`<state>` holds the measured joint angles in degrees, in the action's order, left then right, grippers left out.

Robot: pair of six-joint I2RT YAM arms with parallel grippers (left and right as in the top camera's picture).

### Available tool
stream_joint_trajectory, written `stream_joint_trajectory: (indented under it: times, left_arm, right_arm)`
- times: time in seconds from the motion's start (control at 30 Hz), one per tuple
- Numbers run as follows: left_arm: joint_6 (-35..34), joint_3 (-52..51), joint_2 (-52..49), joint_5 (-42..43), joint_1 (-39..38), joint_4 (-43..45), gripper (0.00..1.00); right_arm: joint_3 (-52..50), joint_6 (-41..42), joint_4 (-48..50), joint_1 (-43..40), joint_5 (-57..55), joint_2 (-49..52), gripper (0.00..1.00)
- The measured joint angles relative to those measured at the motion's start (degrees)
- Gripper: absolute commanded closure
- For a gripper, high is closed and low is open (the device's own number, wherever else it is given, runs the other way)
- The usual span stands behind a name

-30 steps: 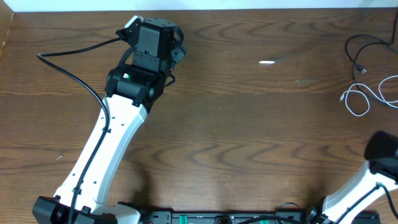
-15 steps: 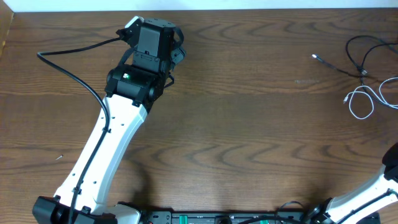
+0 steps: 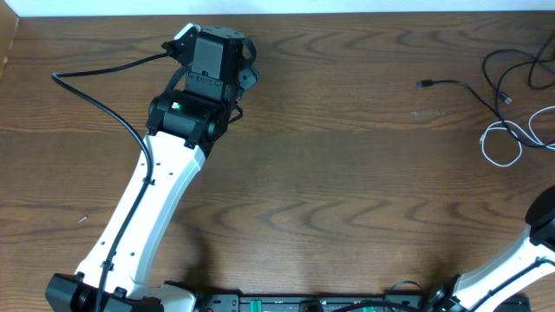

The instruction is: Untangle cables

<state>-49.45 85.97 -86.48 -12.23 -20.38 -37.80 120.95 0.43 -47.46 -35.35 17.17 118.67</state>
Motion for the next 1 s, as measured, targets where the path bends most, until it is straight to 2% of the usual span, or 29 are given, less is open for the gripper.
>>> stream_joint_trajectory:
  times: [0.23, 0.5, 0.67, 0.87, 0.9, 0.93, 1.0]
  left_arm:
    - [2.5, 0.0, 0.0, -0.1, 0.0, -0.8, 0.35]
    - [8.0, 0.0, 0.0, -0.1, 0.0, -0.8, 0.35]
    - [15.9, 0.0, 0.0, -0.1, 0.0, -0.8, 0.35]
    - [27.0, 0.0, 0.8, -0.1, 0.0, -1.3, 0.34]
    - [28.4, 0.0, 1.3, -0.1, 0.0, -1.4, 0.25]
    - [29.8, 0.0, 2.1, -0.1, 0.0, -1.6, 0.12]
    - [31.2, 0.0, 3.4, -0.1, 0.0, -2.2, 0.08]
  right_arm:
    - [0.9, -0.2, -7.8, 2.0, -3.5, 0.0, 0.01]
    - [8.0, 0.1, -20.1, 5.7, -6.6, 0.0, 0.01]
    - [13.0, -4.3, -27.5, 8.9, -2.6, 0.0, 0.01]
    - [17.9, -10.1, -35.4, 16.8, 1.1, -0.3, 0.01]
    - [18.0, -10.5, -35.8, 18.4, 1.4, -0.5, 0.01]
    - [18.0, -11.0, -36.1, 20.5, 1.5, -0.8, 0.01]
    - [18.0, -11.5, -36.5, 23.8, 1.9, -1.3, 0.01]
